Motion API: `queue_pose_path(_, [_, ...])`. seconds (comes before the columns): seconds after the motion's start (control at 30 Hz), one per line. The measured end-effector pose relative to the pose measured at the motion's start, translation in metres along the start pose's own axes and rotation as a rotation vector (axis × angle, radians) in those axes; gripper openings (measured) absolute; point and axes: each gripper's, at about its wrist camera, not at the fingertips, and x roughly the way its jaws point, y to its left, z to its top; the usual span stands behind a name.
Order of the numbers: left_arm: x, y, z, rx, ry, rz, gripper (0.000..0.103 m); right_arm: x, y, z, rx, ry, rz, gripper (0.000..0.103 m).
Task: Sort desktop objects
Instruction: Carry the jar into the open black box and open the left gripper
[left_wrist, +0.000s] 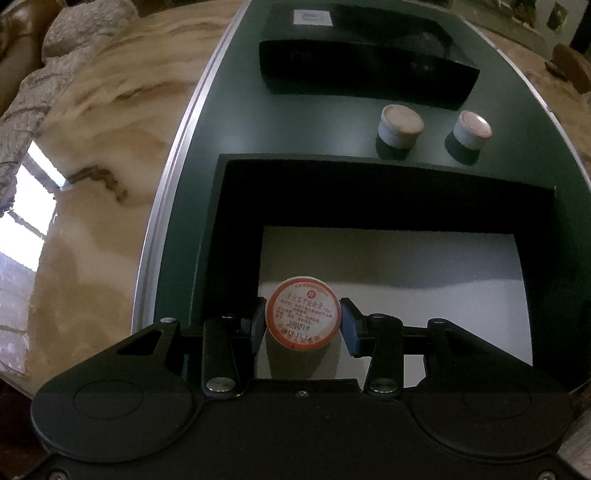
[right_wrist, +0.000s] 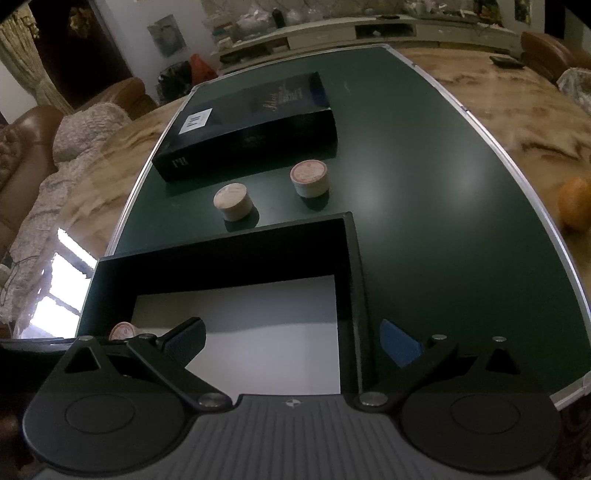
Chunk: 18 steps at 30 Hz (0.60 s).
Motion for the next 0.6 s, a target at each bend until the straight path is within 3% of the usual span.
queue_pose_path(0.47, [0.0048, -0.0108, -0.0015, 0.043, 0.01, 0.027, 0.045, -0.0008, -0.0059, 0.0, 0.012, -0.003, -0.001, 0.103])
queue_pose_path(0.6, [0.0028, -0.011, -0.0029, 0.042, 0.009, 0.02, 0.057, -0.0018, -0.0066, -0.0003, 0.012, -0.007, 0.004, 0.103])
